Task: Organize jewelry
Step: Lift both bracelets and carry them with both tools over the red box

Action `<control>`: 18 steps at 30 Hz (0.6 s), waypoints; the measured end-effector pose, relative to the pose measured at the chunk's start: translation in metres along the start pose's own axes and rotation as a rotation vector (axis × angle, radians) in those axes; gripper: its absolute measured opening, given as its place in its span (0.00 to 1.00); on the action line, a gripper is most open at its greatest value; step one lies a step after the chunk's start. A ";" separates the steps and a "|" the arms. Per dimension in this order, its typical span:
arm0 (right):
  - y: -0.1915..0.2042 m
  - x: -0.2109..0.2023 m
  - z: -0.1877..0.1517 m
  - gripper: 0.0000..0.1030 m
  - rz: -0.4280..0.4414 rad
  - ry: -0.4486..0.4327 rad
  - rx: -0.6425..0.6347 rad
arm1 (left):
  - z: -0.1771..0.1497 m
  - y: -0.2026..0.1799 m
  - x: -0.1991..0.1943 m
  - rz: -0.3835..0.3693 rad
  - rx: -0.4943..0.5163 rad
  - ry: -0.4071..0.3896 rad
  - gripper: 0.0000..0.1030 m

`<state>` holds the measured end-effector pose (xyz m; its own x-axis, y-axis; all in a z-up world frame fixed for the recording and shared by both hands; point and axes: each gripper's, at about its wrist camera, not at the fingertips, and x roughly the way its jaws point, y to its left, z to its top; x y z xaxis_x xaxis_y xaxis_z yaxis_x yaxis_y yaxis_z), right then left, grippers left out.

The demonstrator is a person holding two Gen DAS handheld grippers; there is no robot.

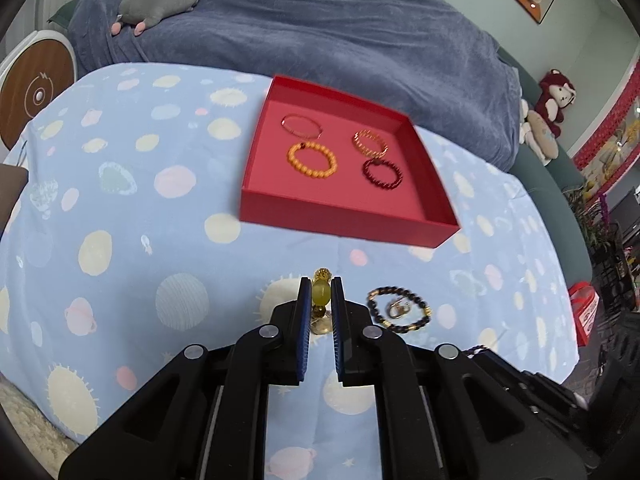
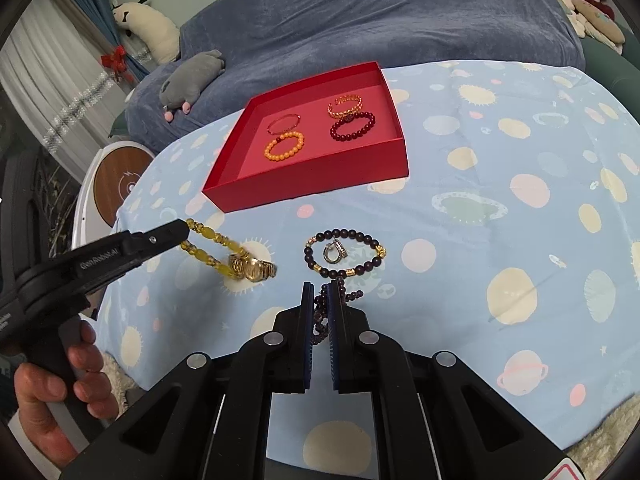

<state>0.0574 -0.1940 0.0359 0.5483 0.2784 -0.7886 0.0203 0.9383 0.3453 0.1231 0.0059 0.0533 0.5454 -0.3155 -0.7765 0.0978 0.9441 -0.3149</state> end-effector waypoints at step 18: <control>0.003 -0.008 0.012 0.06 0.022 -0.033 0.001 | 0.023 -0.017 -0.025 -0.050 0.014 -0.047 0.09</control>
<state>0.0628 -0.1956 0.0492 0.5760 0.2924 -0.7634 0.0086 0.9316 0.3634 0.1268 0.0000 0.0900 0.5775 -0.3581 -0.7336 0.1373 0.9284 -0.3452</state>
